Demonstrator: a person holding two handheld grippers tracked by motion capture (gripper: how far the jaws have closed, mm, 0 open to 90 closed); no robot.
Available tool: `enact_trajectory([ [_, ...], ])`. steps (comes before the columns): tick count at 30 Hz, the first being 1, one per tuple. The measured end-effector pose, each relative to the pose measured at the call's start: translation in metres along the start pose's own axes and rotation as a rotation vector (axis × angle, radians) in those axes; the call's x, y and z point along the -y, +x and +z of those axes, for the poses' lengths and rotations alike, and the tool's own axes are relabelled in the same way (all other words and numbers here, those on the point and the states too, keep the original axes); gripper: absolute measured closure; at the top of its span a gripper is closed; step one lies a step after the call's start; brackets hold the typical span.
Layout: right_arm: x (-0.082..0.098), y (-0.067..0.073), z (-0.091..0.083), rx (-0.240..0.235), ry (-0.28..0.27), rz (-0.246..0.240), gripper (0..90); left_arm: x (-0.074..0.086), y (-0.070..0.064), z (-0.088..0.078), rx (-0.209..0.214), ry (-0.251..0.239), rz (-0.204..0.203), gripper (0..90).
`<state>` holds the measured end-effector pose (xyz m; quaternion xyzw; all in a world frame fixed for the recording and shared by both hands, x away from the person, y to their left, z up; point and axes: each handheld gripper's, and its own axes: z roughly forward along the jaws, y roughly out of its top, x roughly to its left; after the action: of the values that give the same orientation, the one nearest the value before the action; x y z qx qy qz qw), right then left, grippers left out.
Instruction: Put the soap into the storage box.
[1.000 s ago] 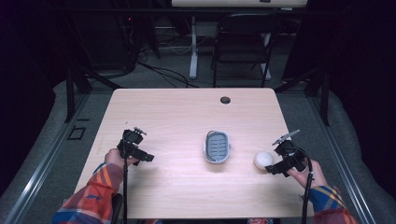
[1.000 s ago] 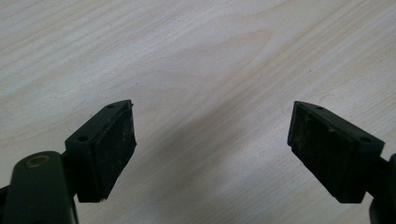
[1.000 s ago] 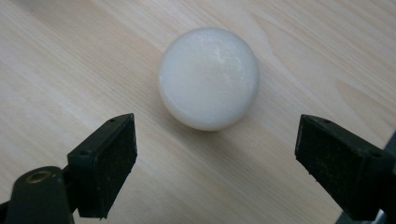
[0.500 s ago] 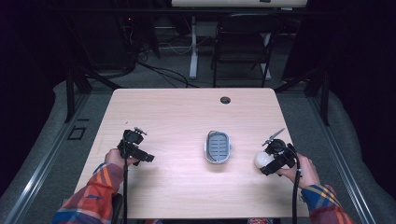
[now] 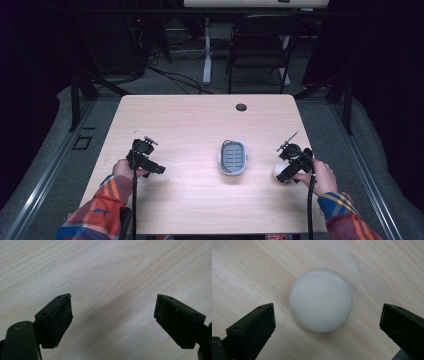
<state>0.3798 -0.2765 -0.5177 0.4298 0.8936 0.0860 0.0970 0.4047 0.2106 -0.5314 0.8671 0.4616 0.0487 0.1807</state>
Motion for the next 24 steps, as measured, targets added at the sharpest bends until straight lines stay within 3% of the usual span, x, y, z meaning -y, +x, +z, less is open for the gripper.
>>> enact_trajectory([
  [13, -0.015, 0.0, 0.009, 0.001, 0.04, -0.027, 0.0, 0.0, 0.0, 0.0, 0.0, 0.0, 0.003, 15.1],
  [16, -0.019, -0.001, 0.011, 0.0, 0.078, -0.051, 0.0, 0.0, 0.0, 0.0, 0.001, 0.002, 0.001, 15.1],
  [18, -0.018, 0.001, 0.015, -0.008, 0.061, -0.025, 0.0, 0.0, 0.0, 0.0, 0.002, 0.002, 0.003, 15.1],
  [19, -0.02, 0.0, 0.014, -0.008, 0.1, -0.054, 0.0, 0.0, 0.0, 0.0, 0.001, 0.002, 0.005, 15.1],
  [23, -0.022, 0.001, 0.017, -0.003, 0.125, -0.067, 0.0, 0.0, 0.0, 0.0, 0.001, 0.002, 0.003, 15.1],
  [24, -0.026, -0.001, 0.015, 0.008, 0.181, -0.111, 0.0, 0.0, 0.0, 0.0, 0.002, 0.002, 0.004, 15.1],
])
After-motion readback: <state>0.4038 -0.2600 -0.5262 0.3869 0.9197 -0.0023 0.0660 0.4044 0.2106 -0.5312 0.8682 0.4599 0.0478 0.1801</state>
